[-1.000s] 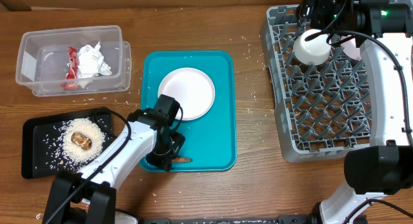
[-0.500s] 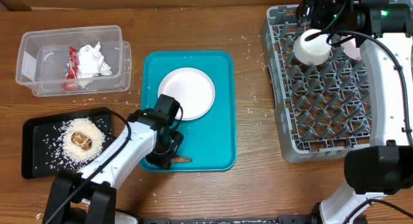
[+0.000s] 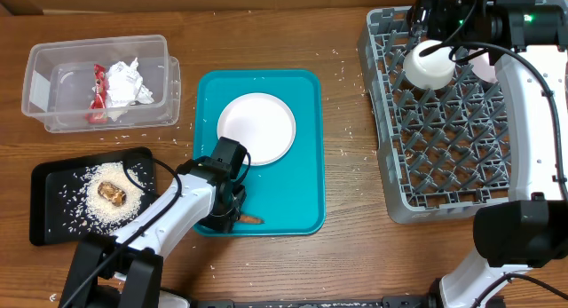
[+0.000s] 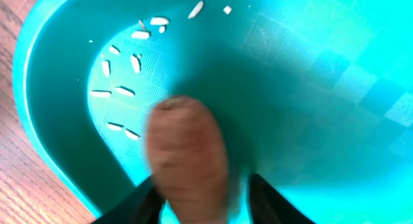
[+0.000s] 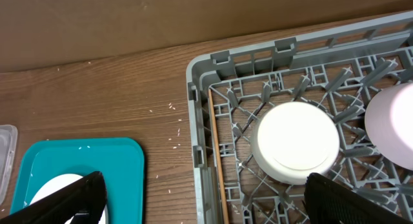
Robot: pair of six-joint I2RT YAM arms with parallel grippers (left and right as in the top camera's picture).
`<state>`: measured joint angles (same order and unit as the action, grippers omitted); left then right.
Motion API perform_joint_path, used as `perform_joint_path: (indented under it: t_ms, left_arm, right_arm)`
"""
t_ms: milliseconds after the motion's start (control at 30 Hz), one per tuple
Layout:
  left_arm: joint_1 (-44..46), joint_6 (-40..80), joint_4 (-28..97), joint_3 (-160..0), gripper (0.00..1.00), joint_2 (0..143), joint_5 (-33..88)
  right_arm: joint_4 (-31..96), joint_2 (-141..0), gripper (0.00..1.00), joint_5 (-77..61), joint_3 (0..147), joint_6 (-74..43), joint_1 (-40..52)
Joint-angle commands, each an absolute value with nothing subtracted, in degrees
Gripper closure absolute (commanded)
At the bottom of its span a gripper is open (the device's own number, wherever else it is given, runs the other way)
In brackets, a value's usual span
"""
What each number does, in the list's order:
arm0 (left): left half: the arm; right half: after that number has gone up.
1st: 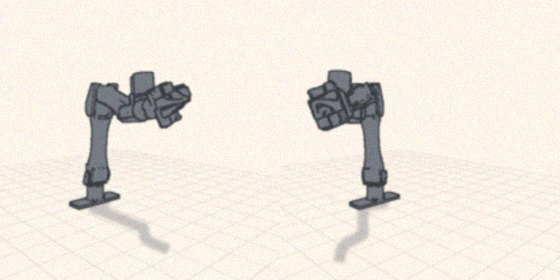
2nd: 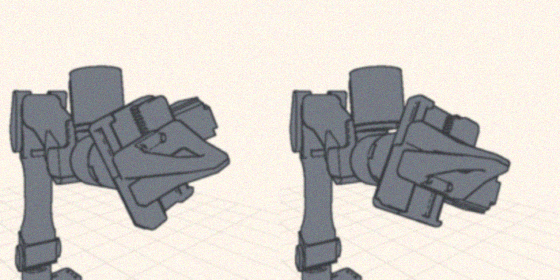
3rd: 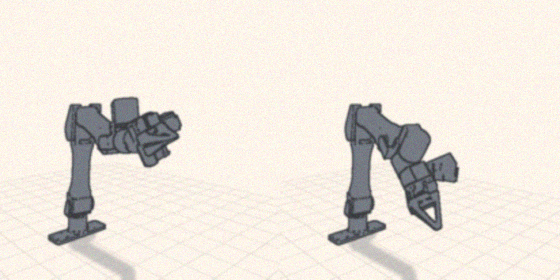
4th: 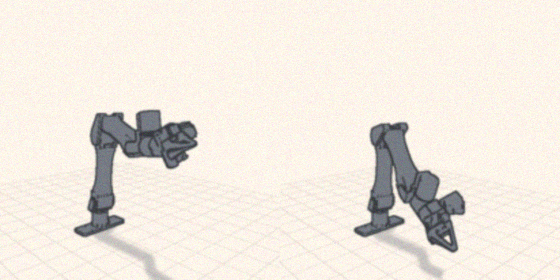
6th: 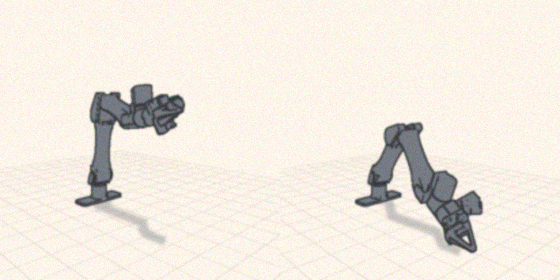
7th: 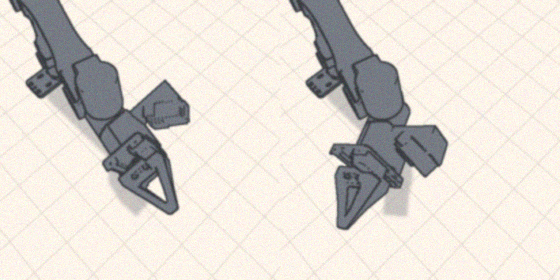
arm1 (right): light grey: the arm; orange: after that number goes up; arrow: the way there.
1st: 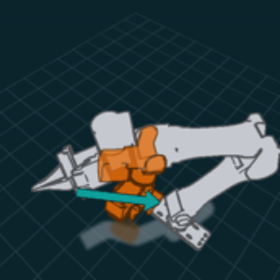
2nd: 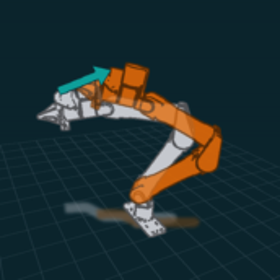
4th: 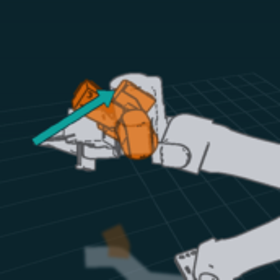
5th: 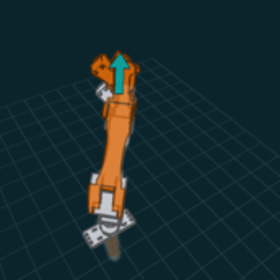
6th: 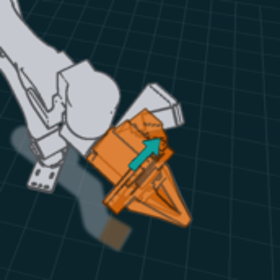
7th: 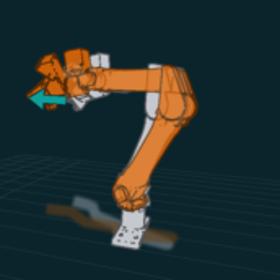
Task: Sort waste into correct bins and load items into the dishwasher
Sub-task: 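Carry the carrot scrap left and drop it on the black tray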
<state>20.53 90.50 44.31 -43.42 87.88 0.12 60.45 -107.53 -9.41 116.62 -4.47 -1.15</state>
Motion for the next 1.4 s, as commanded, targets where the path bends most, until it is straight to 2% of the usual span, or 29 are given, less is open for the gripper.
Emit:
perform_joint_path:
  t_ms: [0, 267, 367, 567, 767, 900, 1167, 1367]
  left_arm:
    - [20.6, 91.35, 44.25, -42.87, 0.61, 88.12, -1.87]
    - [19.9, 90.98, 44.16, -42.98, 0.69, 87.96, -1.5]
    - [18.63, 87.2, 44.29, -43.97, 0.78, 87.81, -0.8]
    - [14.9, 82.06, 46.24, -47.16, 0.85, 86.63, 2.02]
    - [8.49, 77.93, 53.71, -52.56, 0.8, 83.2, -0.32]
    - [1.45, 73.63, 58.15, -57.54, 0.78, 80.12, -7.35]
    - [-16.97, 69.65, 58.22, -59.35, 0.74, 78.48, -11.0]
    - [-25.89, 67.77, 55.42, -59.05, 0.75, 80.03, -12.73]
  right_arm:
    - [60.07, -107.48, 0.0, -9.02, 116.53, -4.75, -1.37]
    - [60.07, -107.48, 0.0, -9.02, 116.53, -4.75, -1.37]
    - [60.07, -107.48, 0.0, -9.02, 116.53, -4.75, -1.37]
    - [60.07, -107.48, 0.0, -9.02, 116.53, -4.75, -1.37]
    - [60.07, -107.48, 0.0, -9.02, 116.53, -4.75, -1.37]
    - [60.07, -107.48, 0.0, -9.02, 116.53, -4.75, -1.37]
    - [60.07, -107.48, 0.0, -9.02, 116.53, -4.75, -1.37]
    - [60.07, -107.48, 0.0, -9.02, 116.51, -4.75, -1.37]
